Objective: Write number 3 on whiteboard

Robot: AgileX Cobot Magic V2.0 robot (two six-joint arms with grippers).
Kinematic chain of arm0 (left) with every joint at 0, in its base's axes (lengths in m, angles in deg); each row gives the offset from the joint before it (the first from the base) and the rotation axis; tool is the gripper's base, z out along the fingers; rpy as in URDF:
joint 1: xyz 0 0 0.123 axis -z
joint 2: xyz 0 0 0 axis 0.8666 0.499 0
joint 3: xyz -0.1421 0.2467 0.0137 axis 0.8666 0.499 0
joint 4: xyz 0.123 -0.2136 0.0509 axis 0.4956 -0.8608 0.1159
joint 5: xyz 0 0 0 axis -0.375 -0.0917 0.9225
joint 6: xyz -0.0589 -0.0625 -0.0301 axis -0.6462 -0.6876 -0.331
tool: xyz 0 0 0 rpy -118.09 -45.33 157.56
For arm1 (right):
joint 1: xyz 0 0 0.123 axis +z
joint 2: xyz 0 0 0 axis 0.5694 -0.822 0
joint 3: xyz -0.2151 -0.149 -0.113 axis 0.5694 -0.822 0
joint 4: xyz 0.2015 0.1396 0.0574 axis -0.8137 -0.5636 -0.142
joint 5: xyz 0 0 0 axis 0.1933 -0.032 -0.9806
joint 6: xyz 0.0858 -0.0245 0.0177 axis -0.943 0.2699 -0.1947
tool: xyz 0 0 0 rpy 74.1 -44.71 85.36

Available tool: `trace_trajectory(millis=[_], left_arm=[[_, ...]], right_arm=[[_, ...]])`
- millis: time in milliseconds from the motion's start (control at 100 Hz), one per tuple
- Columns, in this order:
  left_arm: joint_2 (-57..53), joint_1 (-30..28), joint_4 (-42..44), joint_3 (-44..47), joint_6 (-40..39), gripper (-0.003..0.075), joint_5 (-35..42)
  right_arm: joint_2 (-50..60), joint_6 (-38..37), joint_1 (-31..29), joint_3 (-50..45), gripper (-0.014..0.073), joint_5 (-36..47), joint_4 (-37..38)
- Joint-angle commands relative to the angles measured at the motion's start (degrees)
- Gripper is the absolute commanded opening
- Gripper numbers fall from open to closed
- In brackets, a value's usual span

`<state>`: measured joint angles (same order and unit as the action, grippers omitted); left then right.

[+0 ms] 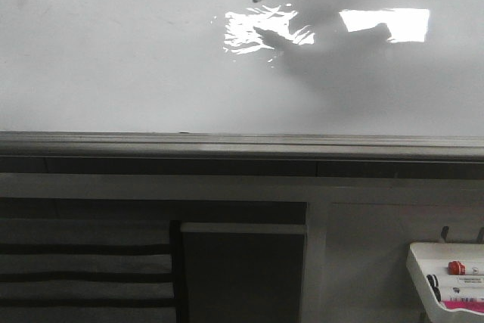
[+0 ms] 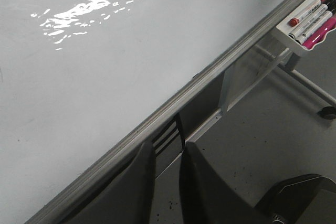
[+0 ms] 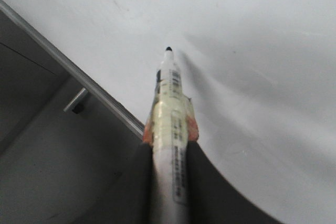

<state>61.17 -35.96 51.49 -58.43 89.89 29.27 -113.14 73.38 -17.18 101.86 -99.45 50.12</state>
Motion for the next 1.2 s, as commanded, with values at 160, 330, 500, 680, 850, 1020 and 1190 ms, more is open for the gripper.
trace_trajectory(millis=[160,330,500,680,850,1020,1190], left_arm=[[-0.86,-0.22,-1.51,-1.65,-0.51,0.005,3.67],[-0.86,-0.22,-1.51,-1.65,-0.51,0.0022,3.67],[-0.86,-0.22,-1.51,-1.65,-0.51,-0.0015,3.77],[-0.86,-0.22,-1.51,-1.65,-0.51,-0.0019,3.77],[-0.86,-0.22,-1.51,-1.65,-0.51,-0.0019,3.55],[-0.86,-0.22,-1.4,-1.65,-0.51,-0.0019,3.67],[-0.86,-0.22,-1.4,-1.65,-0.51,-0.0019,3.77]], right_arm=[[-1.95,0.33,2.11,2.1,-0.0053,8.35,3.06],[-1.04,-3.56,0.68,2.23,-0.0053,6.66,10.54],[-0.28,-3.4,1.75,-0.05,-0.0053,1.88,9.16],[-2.53,-3.4,6.14,-0.71,-0.0053,10.0,9.02],[-1.67,-3.4,3.81,0.19,-0.0053,3.38,11.54],[0.43,-2.44,4.86,-4.13,-0.0053,2.96,8.46],[-2.7,-2.44,10.32,-4.08,-0.0053,11.51,8.06]])
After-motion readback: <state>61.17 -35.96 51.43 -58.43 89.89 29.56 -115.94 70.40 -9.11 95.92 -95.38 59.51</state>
